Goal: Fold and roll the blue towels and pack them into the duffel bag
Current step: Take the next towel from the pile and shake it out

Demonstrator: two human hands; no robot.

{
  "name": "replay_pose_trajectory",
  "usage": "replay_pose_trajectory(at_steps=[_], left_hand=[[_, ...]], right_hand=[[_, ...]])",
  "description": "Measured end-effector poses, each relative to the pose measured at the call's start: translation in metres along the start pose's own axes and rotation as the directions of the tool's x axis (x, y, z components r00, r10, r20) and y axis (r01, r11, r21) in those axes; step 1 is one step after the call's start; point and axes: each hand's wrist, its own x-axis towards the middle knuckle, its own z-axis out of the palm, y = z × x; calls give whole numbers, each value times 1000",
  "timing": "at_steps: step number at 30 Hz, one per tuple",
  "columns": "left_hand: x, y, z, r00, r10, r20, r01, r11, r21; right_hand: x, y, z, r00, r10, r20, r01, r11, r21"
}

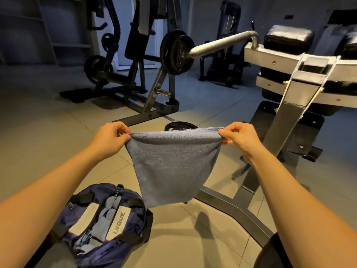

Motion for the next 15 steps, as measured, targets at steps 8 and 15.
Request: replay_pose_trajectory(at_steps=[8, 15], left_hand=[[-1, -7, -1, 990, -76, 123, 76, 997, 5], [-2, -4, -12, 962, -177, 208, 235, 925, -300]], right_hand=[[1, 5, 1, 1000, 2, 29, -2, 1000, 5], [-2, 8, -1, 990, 76, 117, -79, 997, 21]])
